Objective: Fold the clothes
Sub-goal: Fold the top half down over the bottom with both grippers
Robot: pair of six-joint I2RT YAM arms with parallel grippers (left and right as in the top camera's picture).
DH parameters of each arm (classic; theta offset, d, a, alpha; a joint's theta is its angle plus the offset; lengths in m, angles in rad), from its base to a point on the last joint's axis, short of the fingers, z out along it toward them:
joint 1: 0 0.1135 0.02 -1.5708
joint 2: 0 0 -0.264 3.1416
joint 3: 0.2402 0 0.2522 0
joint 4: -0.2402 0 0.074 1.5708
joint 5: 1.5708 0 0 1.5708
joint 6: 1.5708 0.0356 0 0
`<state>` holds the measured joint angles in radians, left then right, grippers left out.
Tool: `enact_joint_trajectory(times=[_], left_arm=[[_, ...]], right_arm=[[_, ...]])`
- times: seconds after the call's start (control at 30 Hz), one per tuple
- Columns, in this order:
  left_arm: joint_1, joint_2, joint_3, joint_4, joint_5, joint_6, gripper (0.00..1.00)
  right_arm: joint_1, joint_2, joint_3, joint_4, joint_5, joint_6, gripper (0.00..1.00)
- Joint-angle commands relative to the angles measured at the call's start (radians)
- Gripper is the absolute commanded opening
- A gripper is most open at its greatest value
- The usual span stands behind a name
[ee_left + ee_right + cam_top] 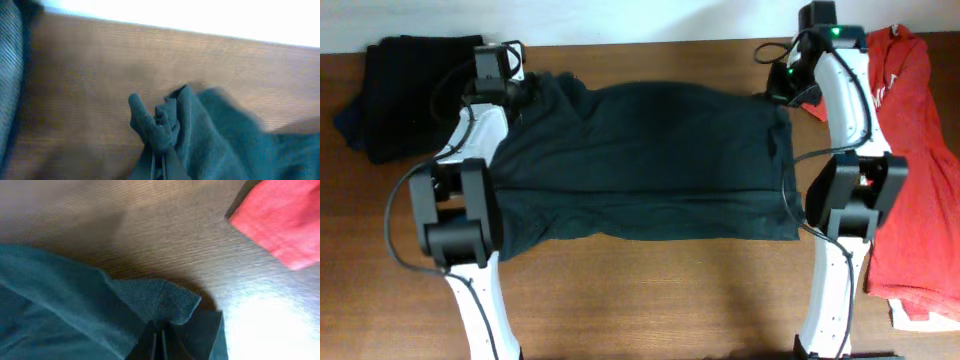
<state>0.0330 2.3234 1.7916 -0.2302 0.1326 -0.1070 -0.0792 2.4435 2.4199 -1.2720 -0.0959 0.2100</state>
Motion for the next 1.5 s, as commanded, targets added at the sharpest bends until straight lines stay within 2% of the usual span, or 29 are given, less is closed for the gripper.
enact_joint_trajectory(times=[0.0, 0.07, 0.17, 0.23, 0.33, 0.37, 0.5, 0.6, 0.73, 0.83, 0.87, 0.93, 1.03, 1.07, 1.1, 1.13, 1.17, 1.2, 1.27, 1.3, 1.33, 1.37, 1.4, 1.43, 1.47], left_arm=[[-0.002, -0.185, 0.006, -0.082, 0.010, -0.005, 0.01], [0.000, -0.251, 0.006, -0.177, -0.002, -0.005, 0.01], [0.020, -0.338, 0.006, -0.420, -0.134, -0.005, 0.01], [0.060, -0.338, 0.002, -0.566, -0.145, -0.005, 0.01], [0.113, -0.338, 0.002, -0.685, -0.134, -0.013, 0.01], [0.132, -0.338, 0.003, -0.744, -0.120, -0.014, 0.01], [0.134, -0.338, 0.003, -0.879, -0.118, -0.013, 0.01], [0.134, -0.338, 0.003, -1.030, -0.143, -0.013, 0.01], [0.134, -0.338, 0.003, -1.133, -0.220, -0.013, 0.01], [0.135, -0.338, -0.001, -1.205, -0.242, -0.018, 0.01], [0.135, -0.338, -0.009, -1.221, -0.270, -0.042, 0.01], [0.141, -0.338, -0.027, -1.231, -0.368, -0.113, 0.01], [0.164, -0.338, -0.051, -1.267, -0.365, -0.113, 0.01], [0.163, -0.338, -0.062, -1.276, -0.361, -0.113, 0.08], [0.163, -0.338, -0.070, -1.275, -0.354, -0.113, 0.20], [0.163, -0.338, -0.075, -1.275, -0.354, -0.113, 0.54], [0.163, -0.338, -0.075, -1.274, -0.355, -0.113, 0.55], [0.163, -0.338, -0.075, -1.269, -0.354, -0.113, 0.56], [0.163, -0.338, -0.068, -1.254, -0.322, -0.112, 0.53], [0.157, -0.338, -0.056, -1.244, -0.287, -0.107, 0.50], [0.129, -0.338, -0.044, -1.215, -0.229, -0.097, 0.48], [0.102, -0.338, -0.044, -1.194, -0.189, -0.077, 0.43], [0.048, -0.338, -0.044, -1.158, -0.123, -0.054, 0.26], [-0.001, -0.338, -0.044, -1.130, -0.087, -0.040, 0.04], [-0.080, -0.338, -0.045, -1.093, -0.086, -0.041, 0.00]], right_arm=[[-0.008, -0.107, 0.032, -0.028, 0.003, 0.008, 0.04], [-0.013, -0.115, 0.032, -0.068, 0.003, 0.008, 0.04], [-0.070, -0.116, 0.032, -0.147, 0.002, 0.009, 0.04], [-0.137, -0.116, 0.032, -0.200, 0.002, 0.009, 0.04], [-0.200, -0.117, 0.032, -0.257, -0.009, 0.000, 0.04], [-0.217, -0.117, 0.032, -0.304, -0.038, -0.049, 0.04], [-0.214, -0.132, 0.032, -0.427, -0.074, -0.125, 0.04], [-0.201, -0.132, 0.024, -0.427, -0.080, -0.136, 0.04], [-0.119, -0.219, -0.046, -0.427, -0.019, -0.151, 0.04], [-0.079, -0.338, -0.364, -0.425, 0.021, -0.150, 0.04], [-0.079, -0.339, -0.405, -0.412, 0.035, -0.150, 0.04], [-0.094, -0.339, -0.445, -0.369, 0.079, -0.150, 0.04], [-0.160, -0.339, -0.445, -0.305, 0.093, -0.151, 0.04], [-0.170, -0.339, -0.445, -0.302, 0.093, -0.151, 0.04], [-0.169, -0.339, -0.445, -0.302, 0.093, -0.151, 0.07], [-0.163, -0.339, -0.445, -0.302, 0.093, -0.151, 0.35], [-0.162, -0.339, -0.445, -0.304, 0.093, -0.151, 0.60], [-0.163, -0.339, -0.445, -0.304, 0.093, -0.150, 0.66], [-0.163, -0.339, -0.445, -0.302, 0.092, -0.150, 0.69], [-0.163, -0.339, -0.445, -0.302, 0.085, -0.150, 0.78], [-0.163, -0.339, -0.445, -0.303, 0.080, -0.150, 0.99], [-0.163, -0.339, -0.445, -0.303, 0.064, -0.150, 0.99], [-0.163, -0.339, -0.445, -0.306, 0.012, -0.151, 0.99], [-0.161, -0.338, -0.445, -0.306, -0.019, -0.151, 0.90], [-0.150, -0.338, -0.446, -0.298, -0.027, -0.151, 0.27]])
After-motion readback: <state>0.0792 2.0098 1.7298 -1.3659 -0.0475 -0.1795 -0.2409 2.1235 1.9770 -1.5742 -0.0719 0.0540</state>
